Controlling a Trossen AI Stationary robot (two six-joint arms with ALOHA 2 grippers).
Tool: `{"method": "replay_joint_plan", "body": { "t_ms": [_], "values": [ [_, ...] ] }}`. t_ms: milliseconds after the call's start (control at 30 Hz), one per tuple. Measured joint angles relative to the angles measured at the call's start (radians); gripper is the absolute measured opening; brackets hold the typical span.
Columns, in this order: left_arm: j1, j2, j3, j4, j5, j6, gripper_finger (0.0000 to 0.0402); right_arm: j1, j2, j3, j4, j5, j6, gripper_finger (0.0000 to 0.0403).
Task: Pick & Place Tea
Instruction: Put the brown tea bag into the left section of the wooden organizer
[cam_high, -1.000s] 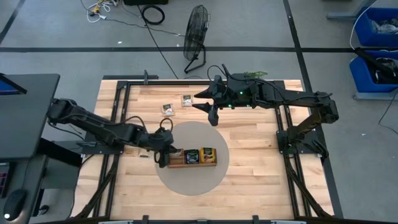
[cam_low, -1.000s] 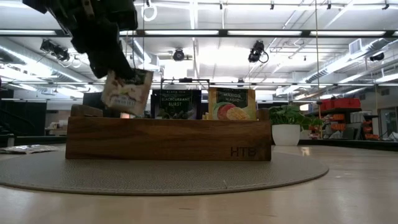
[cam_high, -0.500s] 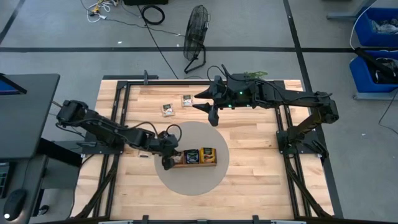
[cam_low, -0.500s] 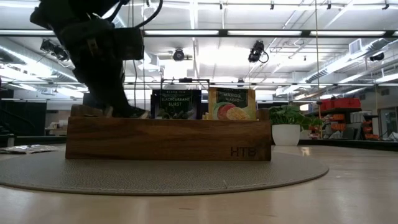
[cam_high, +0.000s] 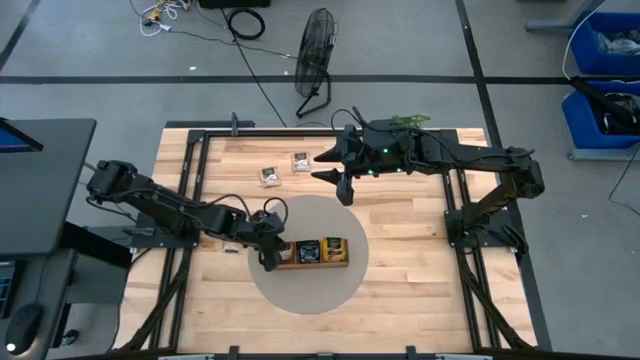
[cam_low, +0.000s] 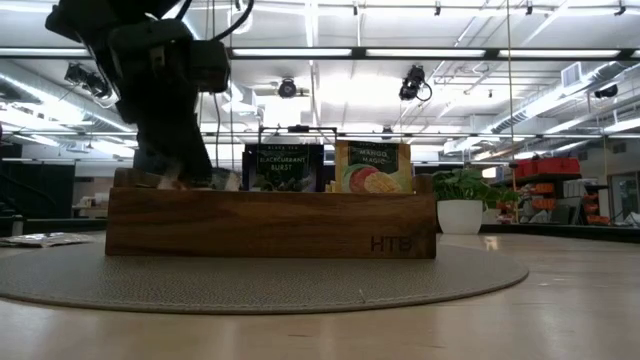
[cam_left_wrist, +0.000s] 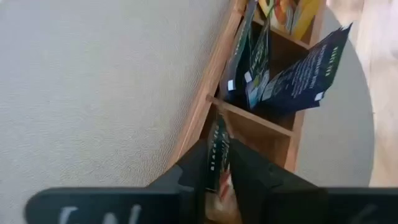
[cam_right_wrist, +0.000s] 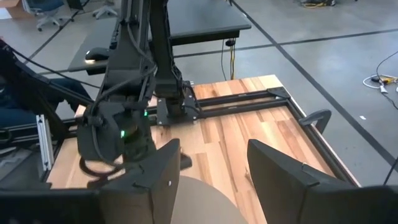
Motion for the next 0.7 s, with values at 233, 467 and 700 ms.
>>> {"method": "replay_joint_plan", "body": {
  "t_ms": [233, 467, 700],
  "values": [
    [0.002, -0.027, 0.001, -0.004, 0.005, -0.020, 0.0125, 0.000, 0.000, 0.000, -0.012, -0.004, 0.004, 0.0194],
    [0.015, -0.114, 0.000, -0.015, 0.002, -0.071, 0.0139, 0.000, 0.000, 0.000, -0.027, -0.027, 0.024, 0.0194],
    [0.037, -0.289, 0.001, 0.040, -0.093, -0.016, 0.0129, 0.013, -0.040, -0.048, 0.225, -0.096, 0.064, 0.0194]
  ]
}}
